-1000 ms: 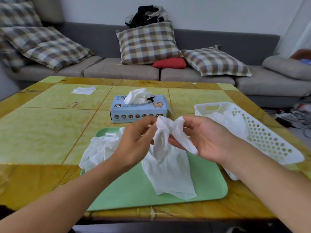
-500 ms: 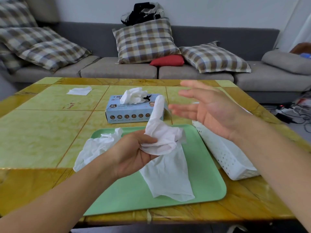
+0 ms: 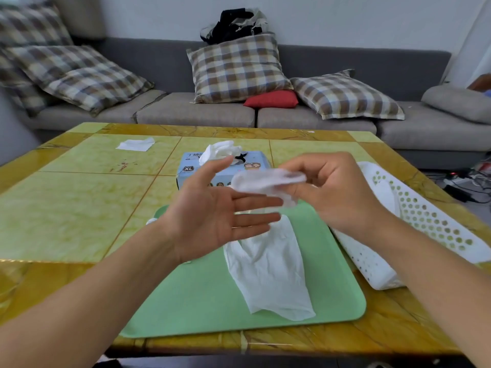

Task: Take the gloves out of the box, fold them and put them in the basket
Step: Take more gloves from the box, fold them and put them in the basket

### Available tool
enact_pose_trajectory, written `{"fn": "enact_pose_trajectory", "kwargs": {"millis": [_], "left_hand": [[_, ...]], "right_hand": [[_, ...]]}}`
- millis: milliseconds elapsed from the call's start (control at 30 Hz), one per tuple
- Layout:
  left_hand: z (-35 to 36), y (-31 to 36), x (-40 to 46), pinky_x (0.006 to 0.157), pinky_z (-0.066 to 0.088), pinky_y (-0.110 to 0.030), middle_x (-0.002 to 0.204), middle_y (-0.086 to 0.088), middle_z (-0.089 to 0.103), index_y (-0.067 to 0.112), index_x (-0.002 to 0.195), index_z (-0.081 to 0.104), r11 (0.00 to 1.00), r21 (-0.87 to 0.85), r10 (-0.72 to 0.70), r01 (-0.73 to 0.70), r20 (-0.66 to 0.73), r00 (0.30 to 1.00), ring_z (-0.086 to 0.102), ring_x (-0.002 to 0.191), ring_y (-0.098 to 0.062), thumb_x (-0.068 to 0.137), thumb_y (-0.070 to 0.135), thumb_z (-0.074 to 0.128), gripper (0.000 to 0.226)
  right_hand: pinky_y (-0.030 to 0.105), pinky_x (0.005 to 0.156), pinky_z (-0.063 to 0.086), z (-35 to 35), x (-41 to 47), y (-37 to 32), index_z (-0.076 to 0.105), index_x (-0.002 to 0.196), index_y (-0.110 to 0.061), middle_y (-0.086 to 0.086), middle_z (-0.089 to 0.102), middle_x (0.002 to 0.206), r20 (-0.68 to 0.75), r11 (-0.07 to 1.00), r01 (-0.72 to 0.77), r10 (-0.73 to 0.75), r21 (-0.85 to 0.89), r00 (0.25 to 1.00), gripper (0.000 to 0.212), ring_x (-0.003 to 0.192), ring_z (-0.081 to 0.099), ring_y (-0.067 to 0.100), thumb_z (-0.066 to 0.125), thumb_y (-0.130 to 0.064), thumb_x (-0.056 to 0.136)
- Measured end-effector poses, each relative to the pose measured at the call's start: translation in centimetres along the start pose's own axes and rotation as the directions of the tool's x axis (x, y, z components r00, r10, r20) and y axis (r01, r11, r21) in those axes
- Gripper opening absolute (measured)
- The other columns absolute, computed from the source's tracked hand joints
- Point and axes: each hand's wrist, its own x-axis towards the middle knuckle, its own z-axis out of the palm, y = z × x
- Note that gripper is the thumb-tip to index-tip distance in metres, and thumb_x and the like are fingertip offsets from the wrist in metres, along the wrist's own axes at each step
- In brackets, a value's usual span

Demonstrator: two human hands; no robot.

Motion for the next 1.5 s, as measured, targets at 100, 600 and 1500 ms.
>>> {"fn": "enact_pose_trajectory", "kwargs": {"millis": [100,600,1500], "left_hand": [[0.2,-0.4,0.1,0.071,0.054,-0.036,0.072,-0.010,0.071,-0.001,0.069,0.068,0.811,0.581,0.324,-0.064,-0.356,0.877,0.064,0.064,-0.020,0.063,0.083,0.055,0.086],[1.0,-0.3,0.1,0.076,0.053,-0.033,0.096,-0.015,0.076,0.004,0.100,0.076,0.878,0.429,0.311,-0.212,-0.174,0.934,0.068,0.081,-0.022,0.100,0.020,0.058,0.023],[-4.7,-5.7,2.2,0.082,0.054,-0.026,0.097,0.019,0.074,0.029,0.097,0.078,0.055,0.933,0.418,-0.354,0.301,0.857,0.067,0.091,0.002,0.084,0.014,0.075,0.019]], "right_hand": [[0.032,0.080,0.057,-0.5,0.4,-0.7,0.074,0.097,-0.002,0.010,0.076,0.090,-0.010,0.936,-0.166,0.178,0.311,0.984,0.021,0.083,0.070,0.018,0.073,-0.016,0.081],[0.038,0.084,0.059,-0.4,0.0,1.1,0.072,0.116,0.000,0.018,0.073,0.115,0.377,0.498,-0.690,0.591,0.525,0.713,0.044,0.097,0.068,0.027,0.074,-0.014,0.074],[0.037,0.082,0.051,1.7,-2.9,5.0,0.074,0.101,-0.024,-0.011,0.066,0.101,0.491,0.749,0.121,0.295,-0.652,0.820,0.015,0.093,0.058,0.011,0.066,-0.017,0.091]]}}
